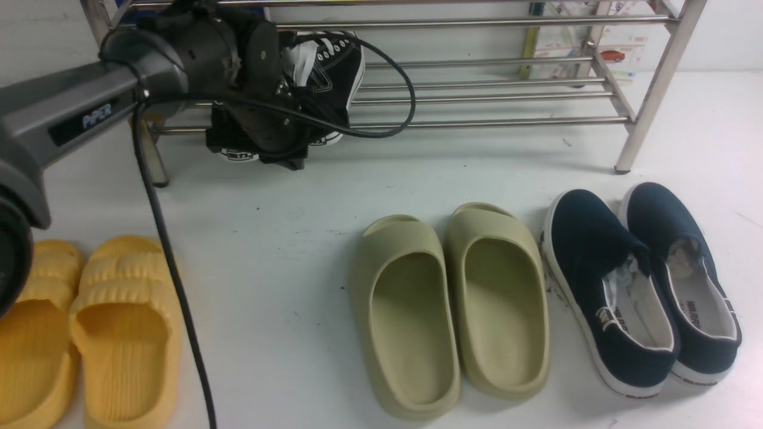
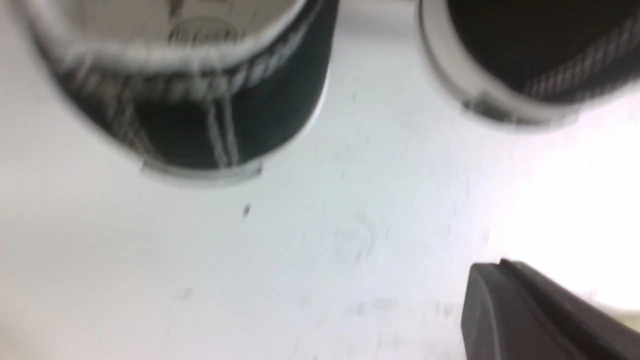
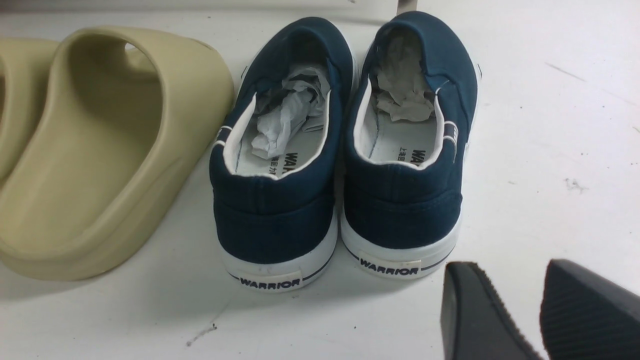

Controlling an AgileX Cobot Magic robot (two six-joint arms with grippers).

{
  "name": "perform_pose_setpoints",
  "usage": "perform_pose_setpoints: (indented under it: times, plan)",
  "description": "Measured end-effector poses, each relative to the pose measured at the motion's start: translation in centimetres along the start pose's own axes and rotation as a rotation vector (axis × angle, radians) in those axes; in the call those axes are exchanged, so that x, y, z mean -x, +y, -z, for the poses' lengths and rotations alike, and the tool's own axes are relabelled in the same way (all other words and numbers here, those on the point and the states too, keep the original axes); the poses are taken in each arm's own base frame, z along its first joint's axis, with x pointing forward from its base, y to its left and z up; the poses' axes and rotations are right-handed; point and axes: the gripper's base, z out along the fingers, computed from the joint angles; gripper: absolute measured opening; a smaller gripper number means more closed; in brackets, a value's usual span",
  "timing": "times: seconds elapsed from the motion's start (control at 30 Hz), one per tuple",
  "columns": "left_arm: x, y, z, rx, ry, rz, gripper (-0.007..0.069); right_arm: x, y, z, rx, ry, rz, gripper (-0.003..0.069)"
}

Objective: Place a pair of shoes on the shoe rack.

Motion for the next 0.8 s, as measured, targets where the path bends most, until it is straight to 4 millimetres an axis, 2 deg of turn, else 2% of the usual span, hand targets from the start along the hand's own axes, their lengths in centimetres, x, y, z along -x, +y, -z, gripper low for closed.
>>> perform_pose_setpoints:
  times: [0.1, 0.13, 0.17, 0.2, 0.23, 0.27, 0.3, 0.33, 0.47, 0.53, 0.63, 0.7, 0.73, 0.8]
  plan:
    - [-1.3, -1.0, 5.0, -0.046, -0.039, -0.037, -0.0013, 0.0, 0.0, 0.0, 0.000, 0.000, 0.000, 0.0246]
    - [-1.7, -1.2, 5.2, -0.048, -0.035, -0.044, -0.0013, 0.0, 0.0, 0.0, 0.000, 0.000, 0.000, 0.0246]
    - [-3.1, -1.7, 8.6, -0.101, -0.088, -0.066, -0.0013, 0.0, 0.0, 0.0, 0.000, 0.000, 0.000, 0.0246]
    - [-4.3, -1.9, 9.8, -0.126, -0.100, -0.082, -0.0013, 0.0, 0.0, 0.0, 0.000, 0.000, 0.000, 0.0246]
    - [-4.5, -2.0, 10.2, -0.137, -0.111, -0.084, -0.0013, 0.0, 0.0, 0.0, 0.000, 0.000, 0.000, 0.0246]
    - [-6.5, -2.1, 13.4, -0.205, -0.167, -0.109, -0.0013, 0.0, 0.0, 0.0, 0.000, 0.000, 0.000, 0.0246]
    - [-6.7, -2.0, 13.6, -0.209, -0.174, -0.108, -0.0013, 0.0, 0.0, 0.0, 0.000, 0.000, 0.000, 0.0246]
    - [-8.8, -1.6, 15.6, -0.261, -0.210, -0.127, -0.0013, 0.0, 0.0, 0.0, 0.000, 0.000, 0.000, 0.0246]
    - [-13.8, 0.4, 17.7, -0.339, -0.259, -0.162, -0.0013, 0.0, 0.0, 0.0, 0.000, 0.000, 0.000, 0.0246]
    - [-15.4, 1.4, 18.4, -0.370, -0.294, -0.158, -0.0013, 0.0, 0.0, 0.0, 0.000, 0.000, 0.000, 0.0246]
    - [-18.0, 3.3, 18.1, -0.399, -0.328, -0.141, -0.0013, 0.0, 0.0, 0.0, 0.000, 0.000, 0.000, 0.0246]
    - [-18.7, 3.8, 18.1, -0.413, -0.347, -0.137, -0.0013, 0.0, 0.0, 0.0, 0.000, 0.000, 0.000, 0.0246]
    - [-19.8, 4.5, 17.6, -0.416, -0.350, -0.137, -0.0013, 0.0, 0.0, 0.0, 0.000, 0.000, 0.000, 0.0246]
    - [-20.8, 5.1, 17.0, -0.408, -0.334, -0.139, -0.0013, 0.0, 0.0, 0.0, 0.000, 0.000, 0.000, 0.0246]
